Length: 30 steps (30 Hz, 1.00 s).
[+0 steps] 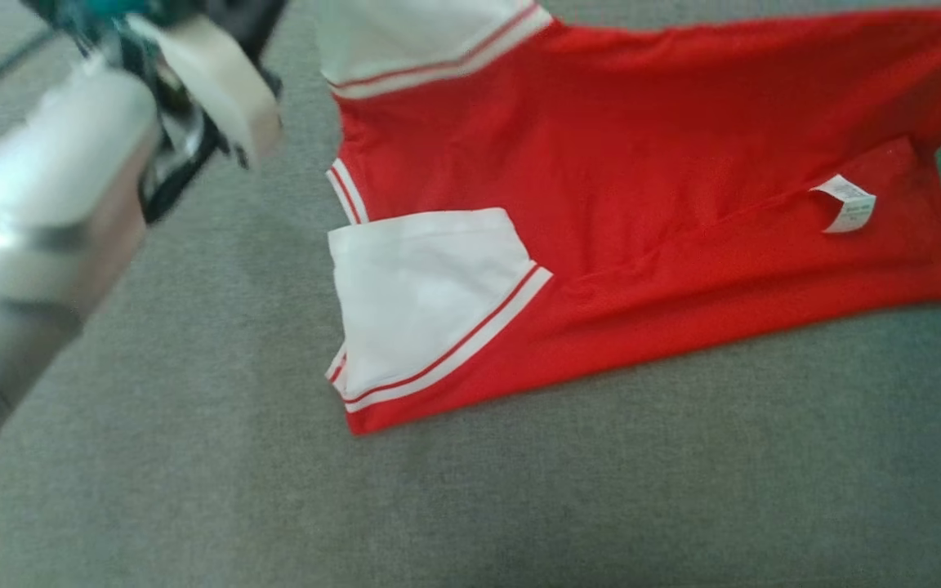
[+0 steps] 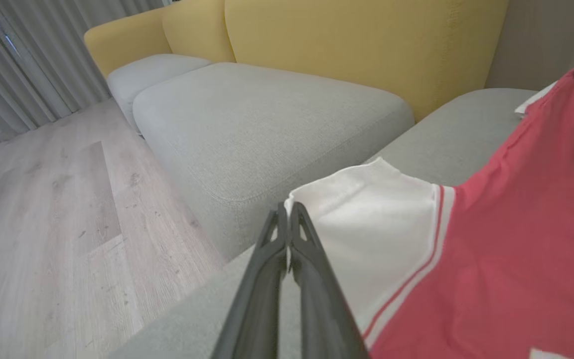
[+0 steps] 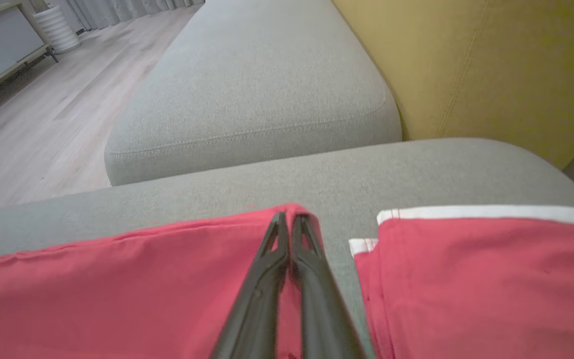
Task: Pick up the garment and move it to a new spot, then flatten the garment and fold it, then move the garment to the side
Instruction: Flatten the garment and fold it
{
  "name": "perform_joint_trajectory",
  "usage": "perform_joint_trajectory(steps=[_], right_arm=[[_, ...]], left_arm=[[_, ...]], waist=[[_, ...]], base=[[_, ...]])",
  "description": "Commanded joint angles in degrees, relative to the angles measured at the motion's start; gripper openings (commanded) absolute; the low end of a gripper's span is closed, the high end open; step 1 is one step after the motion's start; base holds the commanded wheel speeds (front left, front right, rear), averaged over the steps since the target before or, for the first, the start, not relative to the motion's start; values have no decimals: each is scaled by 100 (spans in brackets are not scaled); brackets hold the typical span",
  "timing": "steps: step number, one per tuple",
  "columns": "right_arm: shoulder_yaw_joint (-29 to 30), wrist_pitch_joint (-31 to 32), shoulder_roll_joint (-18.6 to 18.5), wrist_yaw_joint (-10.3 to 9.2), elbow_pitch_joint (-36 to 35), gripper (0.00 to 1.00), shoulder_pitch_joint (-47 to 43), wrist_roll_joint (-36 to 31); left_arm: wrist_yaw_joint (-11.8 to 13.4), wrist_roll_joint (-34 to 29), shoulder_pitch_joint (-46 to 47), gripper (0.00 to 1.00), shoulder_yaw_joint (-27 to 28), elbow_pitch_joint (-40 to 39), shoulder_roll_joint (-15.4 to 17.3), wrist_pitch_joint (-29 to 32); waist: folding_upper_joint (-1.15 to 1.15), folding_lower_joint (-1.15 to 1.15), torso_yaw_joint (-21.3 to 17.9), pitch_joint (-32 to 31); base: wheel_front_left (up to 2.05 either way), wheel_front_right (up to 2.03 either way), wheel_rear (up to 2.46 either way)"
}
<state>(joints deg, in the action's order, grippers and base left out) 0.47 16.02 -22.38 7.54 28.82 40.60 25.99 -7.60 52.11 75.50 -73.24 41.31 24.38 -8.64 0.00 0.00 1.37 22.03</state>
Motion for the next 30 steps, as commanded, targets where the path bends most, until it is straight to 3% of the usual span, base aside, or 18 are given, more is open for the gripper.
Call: perform_joint_trajectory(steps=[1,9,16,22,23,24,25,26,27,30], right_arm=[[8,-70,-123,-5,-200,0,-175,47],[357,-85,-216,-5,-260,0,-1031,115],[642,-144,-191,-5,-200,0,-1637,55],[785,-209,-24,-5,-102,0,-1876,-30],[805,-225,8,-5,-71,6,-1897,-45],[828,-245,34,-5,-43,60,-1924,-73],[874,-282,61,-5,-14,100,-1952,-110],[925,-339,96,-5,6,100,-1979,-143],[973,-387,143,-5,22,100,-2021,-156],[1072,-501,307,-5,-25,100,-2238,-106]], left_arm=[[12,43,122,0,139,-149,245,-43],[98,139,-747,0,75,-1080,736,-65],[523,109,-1750,0,31,-2509,1181,31],[934,-169,-2570,0,3,-3313,1292,201],[996,-224,-2700,0,1,-3361,1275,213],[1063,-253,-2828,0,-1,-3390,1244,192],[1140,-296,-2947,0,-2,-3394,1212,160],[1234,-364,-3053,69,-3,-3379,1179,108],[1367,-391,-3170,100,-3,-3345,1132,30],[1808,-430,-3515,100,52,-3221,978,-264]], waist=[[0,0,104,-104],[0,0,345,-506],[0,0,473,-641],[0,0,487,-588],[0,0,481,-585],[0,0,473,-593],[0,0,463,-607],[0,0,453,-628],[0,0,447,-653],[0,0,422,-751]], base=[[0,0,0],[0,0,0],[0,0,0],[0,0,0],[0,0,0],[0,0,0],[0,0,0],[0,0,0],[0,0,0],[0,0,0]])
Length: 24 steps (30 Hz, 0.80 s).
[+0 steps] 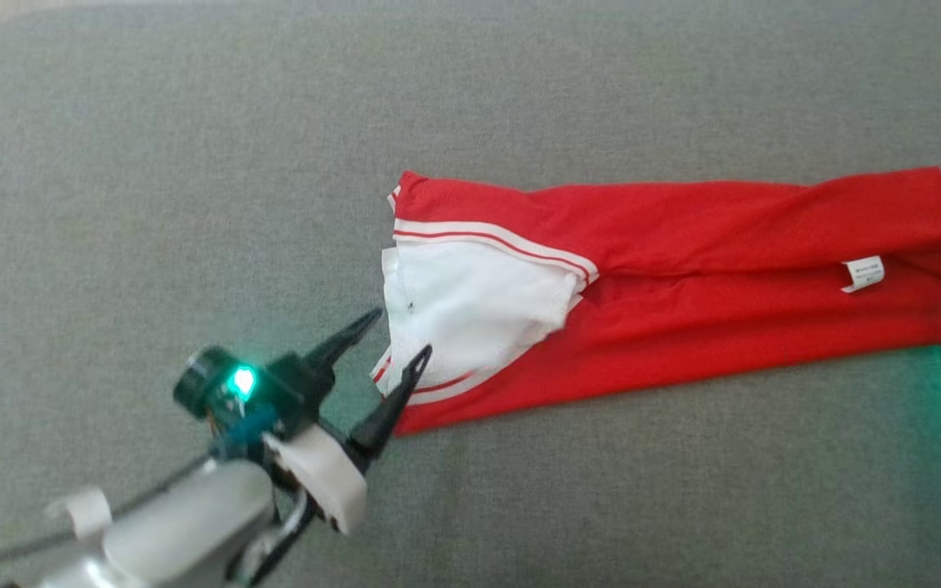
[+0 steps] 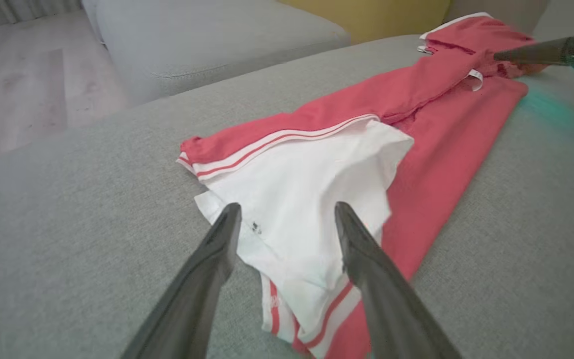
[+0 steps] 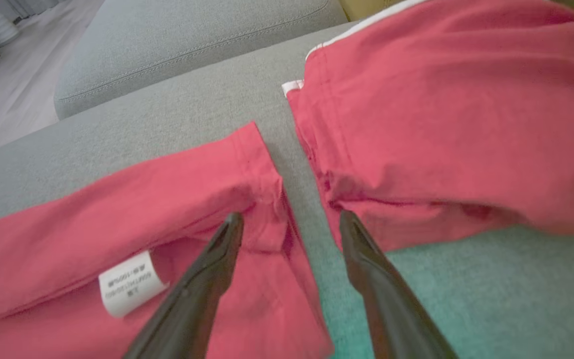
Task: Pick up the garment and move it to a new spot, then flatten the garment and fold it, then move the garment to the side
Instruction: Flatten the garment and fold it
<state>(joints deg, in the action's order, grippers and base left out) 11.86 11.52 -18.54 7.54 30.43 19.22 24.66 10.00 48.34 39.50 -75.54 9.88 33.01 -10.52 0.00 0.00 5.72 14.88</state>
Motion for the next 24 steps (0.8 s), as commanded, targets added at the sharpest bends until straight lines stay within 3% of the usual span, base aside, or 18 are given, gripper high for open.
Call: perform_joint_trajectory(steps=[1,6,8,13,17,24], right_arm=[[-35,-83,-21,-5,-230,100,-195,67],[208,-186,195,-5,-529,100,-635,272],[363,-201,243,-5,-608,100,-707,305],[645,-195,247,-5,-655,100,-616,223],[849,-179,236,-5,-568,100,-429,170],[1513,-97,211,-5,125,100,58,-644]], left_arm=[[196,-57,-39,100,317,-39,55,-162],[986,-122,-736,100,824,25,-335,-430],[1277,-374,-1034,100,1269,-151,-556,-442],[1604,-1234,-2009,100,2389,-675,-1137,-446],[1582,-1694,-2497,100,2960,-896,-1478,-446],[1039,-2565,-3002,100,3522,-951,-1920,-447]], waist=[[0,0,-16,-73],[0,0,59,-223],[0,0,138,-265],[0,0,425,-324],[0,0,614,-342],[0,0,935,-277]], base=[[0,0,0],[0,0,0],[0,0,0],[0,0,0],[0,0,0],[0,0,0]])
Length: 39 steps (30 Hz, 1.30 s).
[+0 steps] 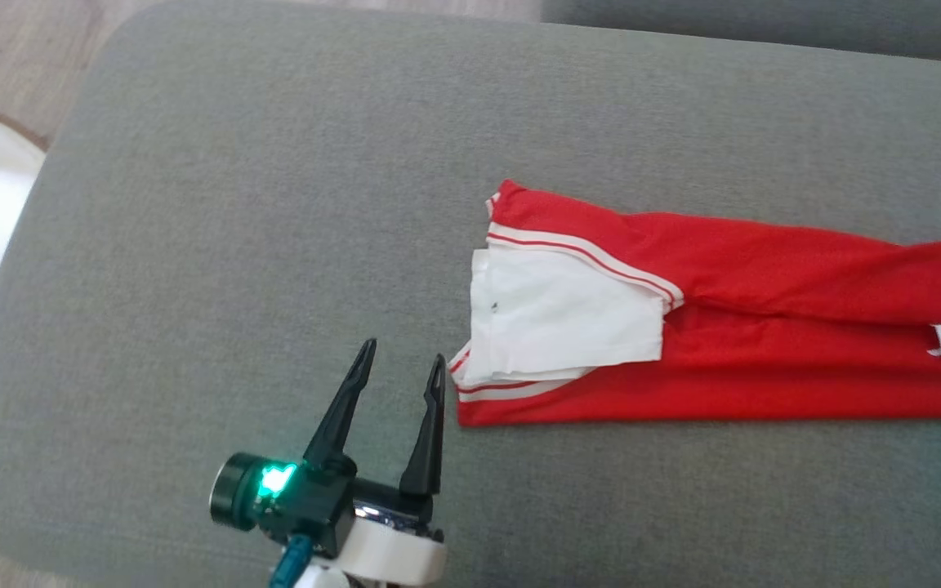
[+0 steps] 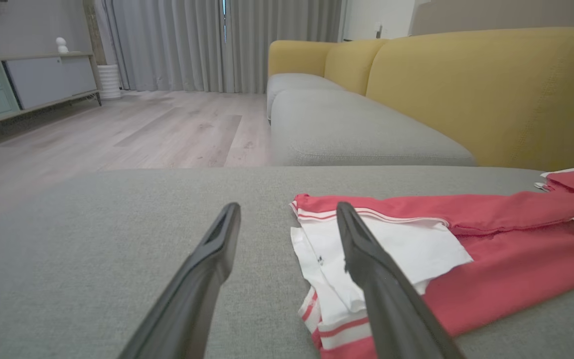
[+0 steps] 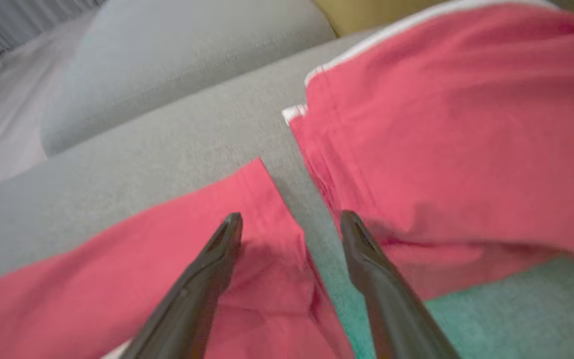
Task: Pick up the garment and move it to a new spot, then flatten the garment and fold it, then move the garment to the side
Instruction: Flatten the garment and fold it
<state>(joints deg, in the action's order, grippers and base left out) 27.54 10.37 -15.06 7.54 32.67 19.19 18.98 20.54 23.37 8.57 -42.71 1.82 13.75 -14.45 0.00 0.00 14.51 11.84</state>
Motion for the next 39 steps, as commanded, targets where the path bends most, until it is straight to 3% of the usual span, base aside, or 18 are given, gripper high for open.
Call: perform_joint_trajectory(steps=[1,9,10,11,12,13,21,30,35,39], right_arm=[[37,48,-134,-5,49,100,91,-231],[88,434,141,-5,766,100,127,-550],[31,496,174,-5,790,93,118,-490],[-20,544,200,-5,805,63,109,-416],[-76,576,212,-5,807,9,96,-344],[-177,550,190,-5,772,0,65,-246],[-435,203,-200,-5,347,0,-88,107],[-259,564,-982,-5,-532,0,-295,385],[-423,842,-761,-5,-1264,0,-282,855],[-752,1107,-158,-5,-2182,0,-374,1187]], left_arm=[[-80,-151,68,100,308,-126,-37,-54],[-488,-555,-168,100,856,-12,-276,-54],[-530,-598,-199,100,905,3,-298,-54],[-571,-642,-227,100,948,19,-320,-54],[-608,-684,-256,100,987,35,-342,-54],[-682,-772,-295,100,1052,60,-385,-54],[-900,-1016,-474,100,1314,154,-510,-54],[-1089,-1172,-638,100,1556,208,-636,-54],[-1183,-1228,-657,100,1619,255,-699,-54],[-1270,-1278,-668,100,1658,322,-756,-54]], waist=[[0,0,81,33],[0,0,40,-12],[0,0,15,-28],[0,0,-14,-50],[0,0,-42,-67],[0,0,-95,-91],[0,0,-380,-261],[0,0,-685,-375],[0,0,-724,-403],[0,0,-703,-440]], base=[[0,0,0],[0,0,0],[0,0,0],[0,0,0],[0,0,0],[0,0,0],[0,0,0],[0,0,0],[0,0,0],[0,0,0]])
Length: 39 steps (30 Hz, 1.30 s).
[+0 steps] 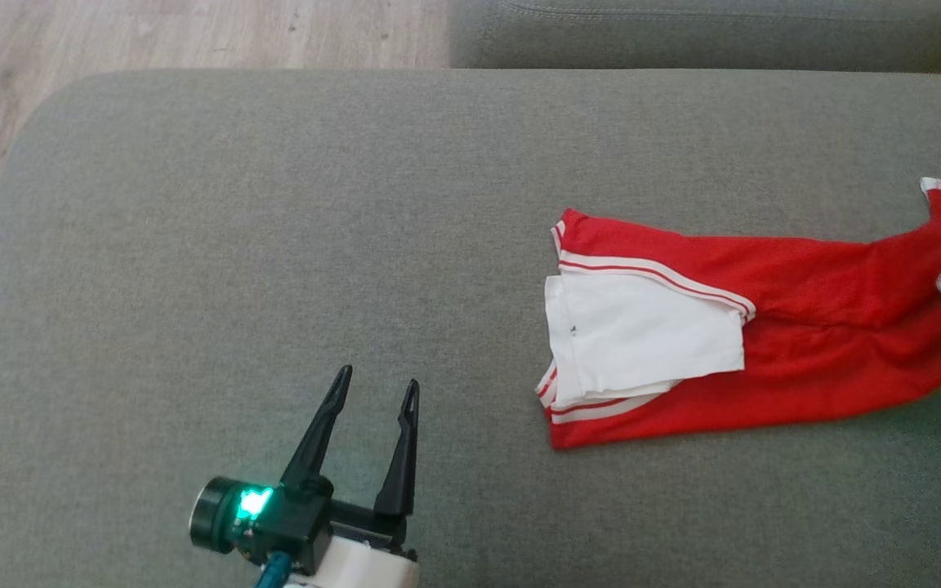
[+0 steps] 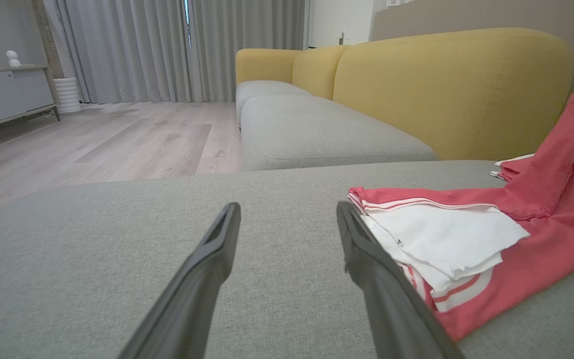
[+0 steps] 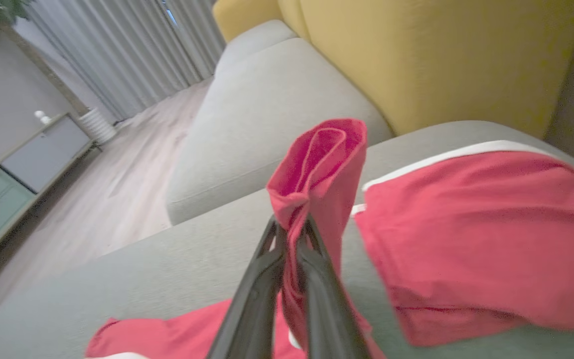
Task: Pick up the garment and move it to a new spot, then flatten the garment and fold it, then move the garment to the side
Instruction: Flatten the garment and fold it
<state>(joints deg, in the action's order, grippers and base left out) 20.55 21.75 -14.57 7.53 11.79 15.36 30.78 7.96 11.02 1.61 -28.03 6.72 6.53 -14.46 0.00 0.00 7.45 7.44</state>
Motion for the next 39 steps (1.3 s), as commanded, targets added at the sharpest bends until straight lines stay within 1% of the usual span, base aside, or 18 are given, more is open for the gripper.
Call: perform_joint_trajectory(steps=[1,4,6,9,14,20,26,27,28,29,33,35,39], right_arm=[[-150,33,-34,-4,-324,0,-36,30],[-499,197,497,-4,-933,0,-189,73],[-794,301,787,-4,-1233,0,-317,94],[-1267,368,1023,-4,-1447,0,-476,154],[-2068,241,1153,-4,-1281,0,-613,349],[-3023,-253,1167,-4,-702,0,-632,839],[-3671,-637,1168,-4,-113,0,-559,1036],[-3725,-680,1168,-4,-29,41,-543,1039],[-3764,-729,1169,-4,48,98,-525,1039],[-3773,-786,1169,-4,126,100,-511,1044],[-3744,-1105,1169,-4,265,100,-467,1074],[-3620,-1356,1169,-4,234,100,-455,887],[-3176,-1876,1138,-4,85,100,-571,280]], left_arm=[[-34,-52,28,100,200,-151,-47,-53],[-103,-85,35,100,214,-103,-84,-53],[-145,-109,44,100,218,-71,-107,-53],[-191,-141,46,100,242,-26,-134,-53],[-274,-185,65,100,265,33,-179,-53],[-345,-164,80,100,294,96,-249,-53],[-384,-144,64,100,269,113,-307,-53],[-383,-144,59,100,271,113,-313,-53],[-381,-145,56,100,277,112,-318,-53],[-381,-145,53,100,284,113,-323,-53],[-375,-148,22,100,335,121,-335,-53],[-363,-149,-11,100,383,112,-339,-53],[-306,-97,-115,100,560,38,-346,-53]], waist=[[0,0,18,-3],[0,0,98,1],[0,0,162,11],[0,0,251,18],[0,0,364,31],[0,0,470,32],[0,0,540,-25],[0,0,545,-36],[0,0,551,-47],[0,0,558,-60],[0,0,570,-159],[0,0,556,-244],[0,0,499,-452]], base=[[0,0,0],[0,0,0],[0,0,0],[0,0,0],[0,0,0],[0,0,0],[0,0,0],[0,0,0],[0,0,0],[0,0,0],[0,0,0],[0,0,0],[0,0,0]])
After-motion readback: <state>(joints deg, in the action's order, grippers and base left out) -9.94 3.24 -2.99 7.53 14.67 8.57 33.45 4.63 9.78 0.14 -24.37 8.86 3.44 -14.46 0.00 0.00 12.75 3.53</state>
